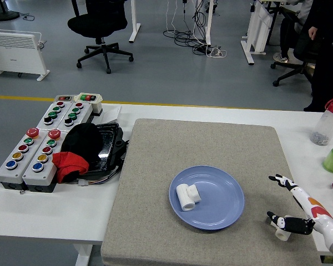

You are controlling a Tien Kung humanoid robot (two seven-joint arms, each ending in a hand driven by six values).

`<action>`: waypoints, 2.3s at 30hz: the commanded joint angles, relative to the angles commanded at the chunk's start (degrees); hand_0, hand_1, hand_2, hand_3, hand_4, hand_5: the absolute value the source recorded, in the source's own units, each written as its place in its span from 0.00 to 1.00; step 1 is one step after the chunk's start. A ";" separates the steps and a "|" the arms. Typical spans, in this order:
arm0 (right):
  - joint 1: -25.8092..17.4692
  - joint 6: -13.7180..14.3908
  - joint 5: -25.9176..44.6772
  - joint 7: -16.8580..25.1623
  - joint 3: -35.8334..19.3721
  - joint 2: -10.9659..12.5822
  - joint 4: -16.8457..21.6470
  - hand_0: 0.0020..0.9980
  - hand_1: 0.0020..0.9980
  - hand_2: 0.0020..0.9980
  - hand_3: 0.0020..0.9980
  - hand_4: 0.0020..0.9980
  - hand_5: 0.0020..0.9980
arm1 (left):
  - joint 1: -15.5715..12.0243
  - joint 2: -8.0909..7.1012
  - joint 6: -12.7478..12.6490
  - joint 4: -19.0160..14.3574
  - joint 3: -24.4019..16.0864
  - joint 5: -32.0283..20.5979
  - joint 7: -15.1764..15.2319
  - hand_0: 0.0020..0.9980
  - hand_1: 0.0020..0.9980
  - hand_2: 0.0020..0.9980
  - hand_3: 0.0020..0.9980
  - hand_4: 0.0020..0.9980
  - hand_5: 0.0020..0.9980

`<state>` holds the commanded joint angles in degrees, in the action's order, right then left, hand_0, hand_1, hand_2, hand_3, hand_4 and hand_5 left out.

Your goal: Pick pipe place plate twice

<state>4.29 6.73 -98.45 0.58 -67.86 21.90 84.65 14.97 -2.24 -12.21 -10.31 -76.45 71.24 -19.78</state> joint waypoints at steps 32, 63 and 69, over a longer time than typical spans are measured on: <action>-3.36 2.95 -0.51 0.30 0.99 -2.19 -3.43 0.75 0.77 0.91 0.86 0.77 0.37 | 0.19 0.12 0.30 -0.02 -0.04 0.47 -0.07 0.72 0.74 0.71 0.65 0.40 1.00; -2.50 7.65 1.73 1.88 1.31 -2.83 -2.36 0.38 0.51 0.75 0.75 0.63 0.23 | -0.07 0.20 0.65 -0.01 -0.19 0.95 -0.06 0.72 0.74 0.71 0.65 0.40 1.00; -1.54 7.83 1.81 1.87 1.73 -3.05 -2.15 0.36 0.49 0.74 0.74 0.62 0.21 | 0.10 0.19 0.63 0.00 -0.04 0.63 -0.04 0.72 0.74 0.71 0.65 0.40 1.00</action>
<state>2.74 14.56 -96.64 2.45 -66.13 18.86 82.49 15.07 -2.05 -11.59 -10.31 -76.48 71.87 -19.81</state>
